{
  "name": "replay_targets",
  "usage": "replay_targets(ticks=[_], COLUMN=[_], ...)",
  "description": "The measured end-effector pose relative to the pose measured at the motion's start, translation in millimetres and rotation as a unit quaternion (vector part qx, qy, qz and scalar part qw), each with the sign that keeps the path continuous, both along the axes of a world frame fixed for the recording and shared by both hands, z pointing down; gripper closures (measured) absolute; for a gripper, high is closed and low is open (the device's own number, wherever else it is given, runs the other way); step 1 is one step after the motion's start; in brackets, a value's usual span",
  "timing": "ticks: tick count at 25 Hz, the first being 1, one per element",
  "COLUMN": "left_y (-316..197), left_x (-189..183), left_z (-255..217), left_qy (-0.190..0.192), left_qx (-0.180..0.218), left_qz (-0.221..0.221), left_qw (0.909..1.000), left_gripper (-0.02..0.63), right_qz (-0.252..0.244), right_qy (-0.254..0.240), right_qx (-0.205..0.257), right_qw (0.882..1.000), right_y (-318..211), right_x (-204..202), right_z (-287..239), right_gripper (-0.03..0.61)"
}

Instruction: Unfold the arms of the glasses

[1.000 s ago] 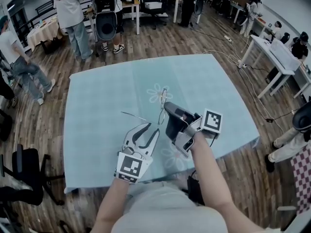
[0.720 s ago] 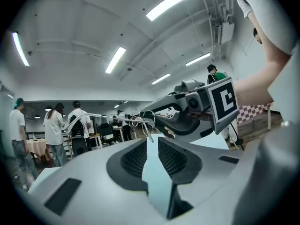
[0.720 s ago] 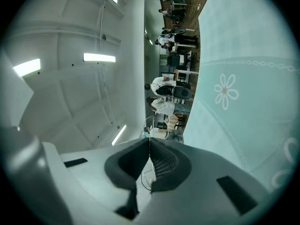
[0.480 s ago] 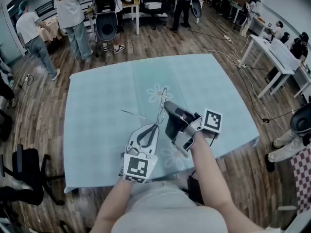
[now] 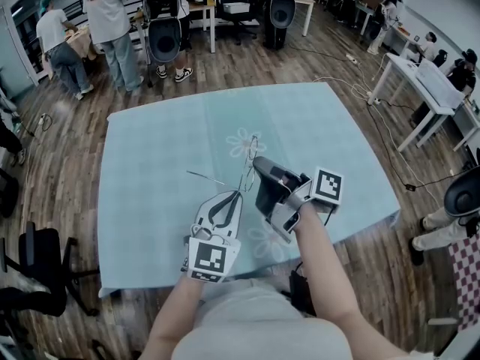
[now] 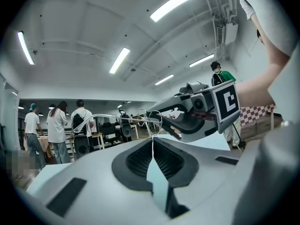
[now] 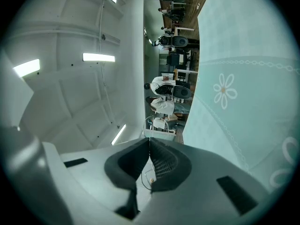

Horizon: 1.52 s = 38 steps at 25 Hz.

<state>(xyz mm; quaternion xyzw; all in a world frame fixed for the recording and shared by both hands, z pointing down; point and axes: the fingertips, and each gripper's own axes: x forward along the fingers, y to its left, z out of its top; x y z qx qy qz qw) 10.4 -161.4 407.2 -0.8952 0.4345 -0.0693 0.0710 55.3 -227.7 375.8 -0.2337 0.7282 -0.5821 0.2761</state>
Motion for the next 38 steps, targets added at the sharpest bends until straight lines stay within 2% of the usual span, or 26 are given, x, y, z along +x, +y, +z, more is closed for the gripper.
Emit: replay_targets(ticks=[13,26,33,38], left_y=[-12,-20,-22,-20], left_x=[-38,-56,-67,-68], left_z=[-8,-14,-15,-19], left_qy=[0.024,0.037,0.051,0.062], left_qx=[0.007,0.014,0.016,0.02], left_qz=[-0.011,-0.027,-0.02,-0.002], left_qw=[0.9996,0.9989,0.9984,0.9979], left_gripper=[0.598,0.597,0.597,0.597], right_qz=[-0.033,-0.055,-0.068,-0.079], right_qy=[-0.004,-0.039,-0.041,-0.068], right_qx=[-0.003,-0.017,-0.016,-0.02], right_qw=[0.999,0.998,0.997,0.994], right_y=[3,10,12,14], right_x=[-6,-4,-3,-4], right_z=[-3,0,4,1], right_gripper=[0.566,0.566,0.566,0.567])
